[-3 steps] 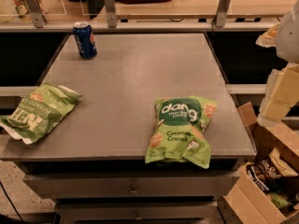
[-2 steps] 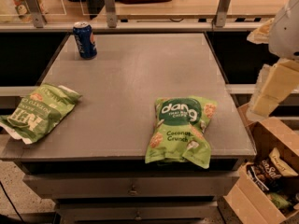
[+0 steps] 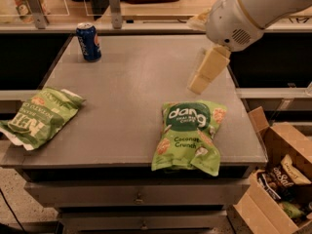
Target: Pick pepsi can
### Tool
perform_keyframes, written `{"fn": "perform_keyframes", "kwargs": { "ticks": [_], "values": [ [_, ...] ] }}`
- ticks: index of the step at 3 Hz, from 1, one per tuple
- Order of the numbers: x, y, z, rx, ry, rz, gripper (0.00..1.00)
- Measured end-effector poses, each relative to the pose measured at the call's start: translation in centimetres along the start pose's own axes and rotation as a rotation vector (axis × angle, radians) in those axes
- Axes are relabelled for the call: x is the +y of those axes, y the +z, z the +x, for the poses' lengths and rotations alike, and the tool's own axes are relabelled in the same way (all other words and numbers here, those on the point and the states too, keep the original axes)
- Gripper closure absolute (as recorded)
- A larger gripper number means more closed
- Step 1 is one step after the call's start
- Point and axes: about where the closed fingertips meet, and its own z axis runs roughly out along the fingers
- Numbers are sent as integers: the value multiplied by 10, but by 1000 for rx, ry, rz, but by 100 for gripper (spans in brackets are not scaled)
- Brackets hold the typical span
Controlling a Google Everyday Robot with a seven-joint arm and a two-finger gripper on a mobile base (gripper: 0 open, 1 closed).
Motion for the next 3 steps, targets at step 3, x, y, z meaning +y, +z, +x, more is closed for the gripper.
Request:
{"fn": "perform_keyframes", "kwargs": {
  "ticks": [3],
  "values": [
    [-18, 58, -67, -128, -86, 13, 0]
  ]
}}
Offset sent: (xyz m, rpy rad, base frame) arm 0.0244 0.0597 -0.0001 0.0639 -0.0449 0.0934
